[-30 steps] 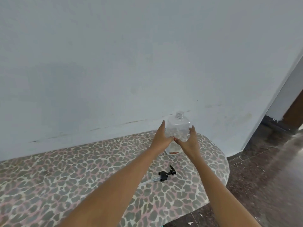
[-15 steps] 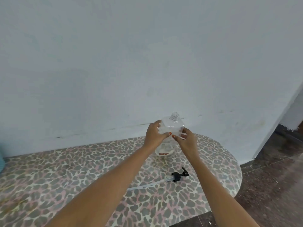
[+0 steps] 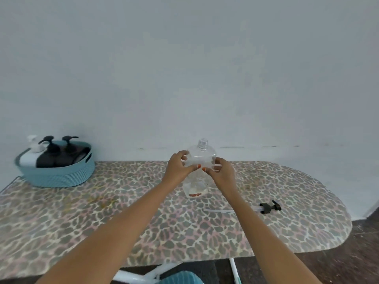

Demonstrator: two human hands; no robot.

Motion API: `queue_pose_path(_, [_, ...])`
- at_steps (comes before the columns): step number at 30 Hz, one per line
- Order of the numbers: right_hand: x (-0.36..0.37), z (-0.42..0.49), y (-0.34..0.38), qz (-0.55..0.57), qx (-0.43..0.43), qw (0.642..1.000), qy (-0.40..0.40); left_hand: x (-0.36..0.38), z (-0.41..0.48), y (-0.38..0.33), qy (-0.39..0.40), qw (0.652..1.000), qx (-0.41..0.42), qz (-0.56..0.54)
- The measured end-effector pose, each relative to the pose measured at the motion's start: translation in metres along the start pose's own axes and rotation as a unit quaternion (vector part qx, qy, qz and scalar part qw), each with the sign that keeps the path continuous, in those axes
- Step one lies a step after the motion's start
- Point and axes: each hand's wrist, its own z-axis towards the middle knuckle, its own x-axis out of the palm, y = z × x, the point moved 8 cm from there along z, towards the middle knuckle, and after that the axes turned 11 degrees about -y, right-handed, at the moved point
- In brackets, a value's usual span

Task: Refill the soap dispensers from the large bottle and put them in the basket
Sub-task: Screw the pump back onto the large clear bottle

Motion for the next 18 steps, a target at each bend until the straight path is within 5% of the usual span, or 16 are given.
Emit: queue_pose_path(18, [0.043,-0.058,0.012,-0.01,0.003,0.998,0.066,-0.057,-0.039,0.032,-0.044,0.999,0.012,0.006])
